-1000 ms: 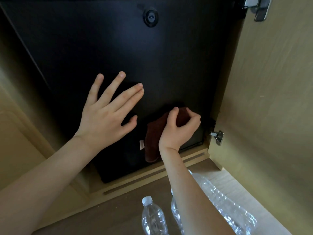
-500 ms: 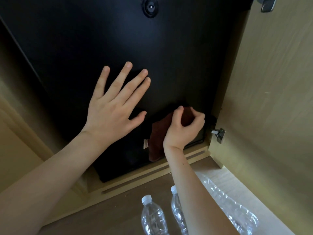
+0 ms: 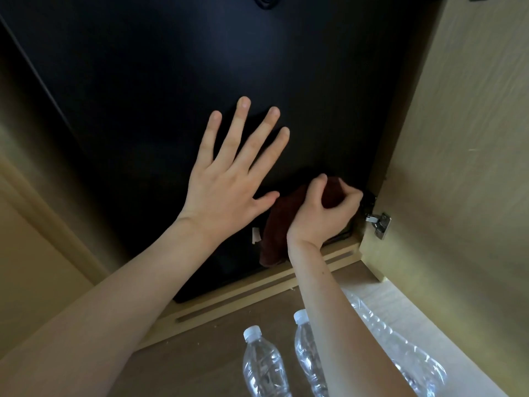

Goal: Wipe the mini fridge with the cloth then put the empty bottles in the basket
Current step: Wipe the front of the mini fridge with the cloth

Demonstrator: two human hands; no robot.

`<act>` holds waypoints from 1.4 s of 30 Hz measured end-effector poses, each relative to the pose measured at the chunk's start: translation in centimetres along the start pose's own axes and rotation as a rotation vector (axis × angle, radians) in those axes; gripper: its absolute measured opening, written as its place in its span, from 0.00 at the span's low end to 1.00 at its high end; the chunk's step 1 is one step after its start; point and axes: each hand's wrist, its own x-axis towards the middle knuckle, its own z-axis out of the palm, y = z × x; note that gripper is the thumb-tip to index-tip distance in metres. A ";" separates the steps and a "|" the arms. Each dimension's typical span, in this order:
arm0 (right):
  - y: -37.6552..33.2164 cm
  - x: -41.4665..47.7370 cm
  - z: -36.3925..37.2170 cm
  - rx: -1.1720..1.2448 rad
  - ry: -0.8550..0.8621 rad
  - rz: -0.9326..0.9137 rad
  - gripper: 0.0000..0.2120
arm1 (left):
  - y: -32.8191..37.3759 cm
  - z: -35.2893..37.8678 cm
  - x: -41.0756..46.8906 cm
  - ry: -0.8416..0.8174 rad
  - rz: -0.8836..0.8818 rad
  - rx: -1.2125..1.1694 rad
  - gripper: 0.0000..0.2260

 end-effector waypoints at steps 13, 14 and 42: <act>-0.4 2.5 -0.6 -0.033 -0.113 -0.146 0.08 | -0.3 0.2 -0.2 0.037 0.051 -0.052 0.36; 0.4 2.5 -0.8 -0.056 -0.081 -0.121 0.08 | -0.3 0.3 -0.2 0.044 0.055 -0.050 0.35; -2.9 5.4 0.7 0.102 -0.031 0.002 0.08 | -0.4 1.3 -0.6 0.146 0.065 -0.060 0.33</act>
